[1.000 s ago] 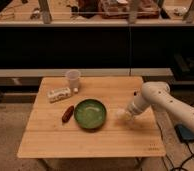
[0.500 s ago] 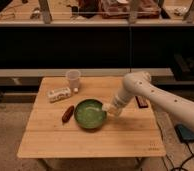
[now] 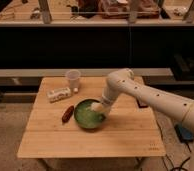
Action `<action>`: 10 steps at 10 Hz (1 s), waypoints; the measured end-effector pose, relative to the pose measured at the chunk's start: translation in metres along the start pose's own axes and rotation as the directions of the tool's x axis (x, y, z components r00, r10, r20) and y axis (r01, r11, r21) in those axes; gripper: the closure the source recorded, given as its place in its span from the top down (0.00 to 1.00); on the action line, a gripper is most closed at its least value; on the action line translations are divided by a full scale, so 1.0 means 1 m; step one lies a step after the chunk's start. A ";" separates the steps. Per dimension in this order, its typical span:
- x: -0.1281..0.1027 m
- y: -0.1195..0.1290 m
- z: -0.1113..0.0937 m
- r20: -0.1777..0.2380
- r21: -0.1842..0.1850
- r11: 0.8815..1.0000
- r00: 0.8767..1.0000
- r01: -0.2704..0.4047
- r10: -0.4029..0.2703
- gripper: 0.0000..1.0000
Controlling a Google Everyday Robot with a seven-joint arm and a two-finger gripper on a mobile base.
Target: Place the white sponge in the ceramic bowl
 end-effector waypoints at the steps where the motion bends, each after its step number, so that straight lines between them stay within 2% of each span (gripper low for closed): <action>1: 0.004 0.000 0.013 0.002 0.004 1.000 1.000 0.013 -0.013 0.39; 4: 0.014 0.000 0.020 0.007 0.013 0.999 0.999 0.032 -0.032 0.42; 6: 0.026 -0.003 0.029 0.009 0.018 0.999 0.999 0.044 -0.044 0.51; 8: 0.023 0.000 0.029 0.011 0.015 0.999 0.999 0.039 -0.039 0.66; 10: 0.019 0.006 0.025 0.011 0.014 0.999 0.999 0.043 -0.043 0.66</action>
